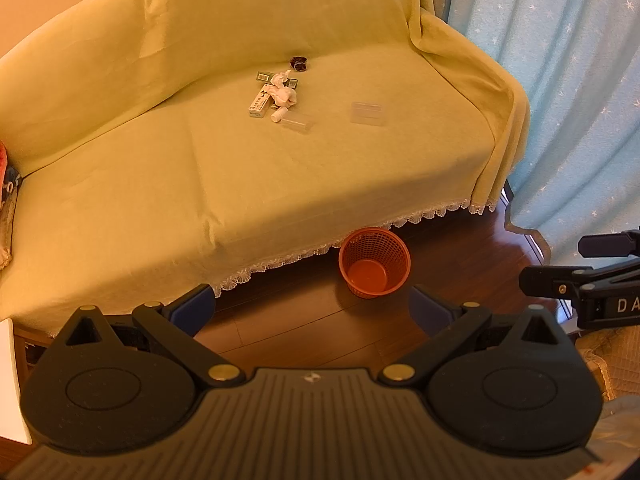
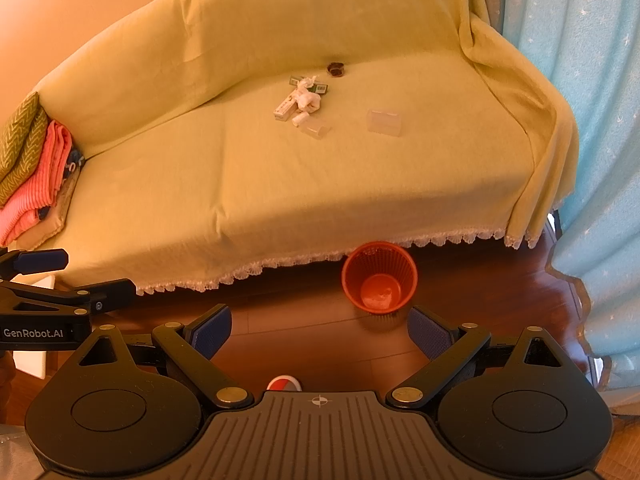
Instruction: Organize objects
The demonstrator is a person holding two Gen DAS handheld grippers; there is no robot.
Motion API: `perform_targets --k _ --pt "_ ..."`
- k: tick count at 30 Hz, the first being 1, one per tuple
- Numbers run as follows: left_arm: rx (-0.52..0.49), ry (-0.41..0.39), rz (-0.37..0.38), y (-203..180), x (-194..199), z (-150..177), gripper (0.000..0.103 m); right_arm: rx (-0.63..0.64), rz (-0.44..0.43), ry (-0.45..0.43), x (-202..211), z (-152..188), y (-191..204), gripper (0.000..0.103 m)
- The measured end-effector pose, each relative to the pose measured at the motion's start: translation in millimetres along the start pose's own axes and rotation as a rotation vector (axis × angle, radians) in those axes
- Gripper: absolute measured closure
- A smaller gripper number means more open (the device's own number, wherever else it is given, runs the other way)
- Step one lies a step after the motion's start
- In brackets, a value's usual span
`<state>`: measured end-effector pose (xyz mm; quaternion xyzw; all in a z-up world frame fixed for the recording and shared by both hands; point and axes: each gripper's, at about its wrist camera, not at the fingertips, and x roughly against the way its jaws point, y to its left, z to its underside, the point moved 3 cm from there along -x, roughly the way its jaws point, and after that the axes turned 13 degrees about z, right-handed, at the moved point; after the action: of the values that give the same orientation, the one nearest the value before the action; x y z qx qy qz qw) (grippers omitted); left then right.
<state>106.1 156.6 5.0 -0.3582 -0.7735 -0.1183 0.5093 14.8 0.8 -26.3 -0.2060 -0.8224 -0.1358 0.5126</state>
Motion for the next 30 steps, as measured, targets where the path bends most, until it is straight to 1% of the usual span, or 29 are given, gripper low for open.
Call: perform_targets --k 2,22,30 --pt "0.000 0.001 -0.003 2.3 1.5 -0.4 0.001 0.001 0.001 0.000 -0.7 -6.2 -2.1 0.010" --pt "0.000 0.002 -0.003 -0.7 -1.9 -0.9 0.001 0.000 -0.001 -0.004 2.6 -2.3 -1.8 0.010" --pt "0.001 0.004 -0.002 -0.5 -1.5 -0.2 0.001 0.003 0.000 -0.004 6.0 -6.3 -3.1 0.010"
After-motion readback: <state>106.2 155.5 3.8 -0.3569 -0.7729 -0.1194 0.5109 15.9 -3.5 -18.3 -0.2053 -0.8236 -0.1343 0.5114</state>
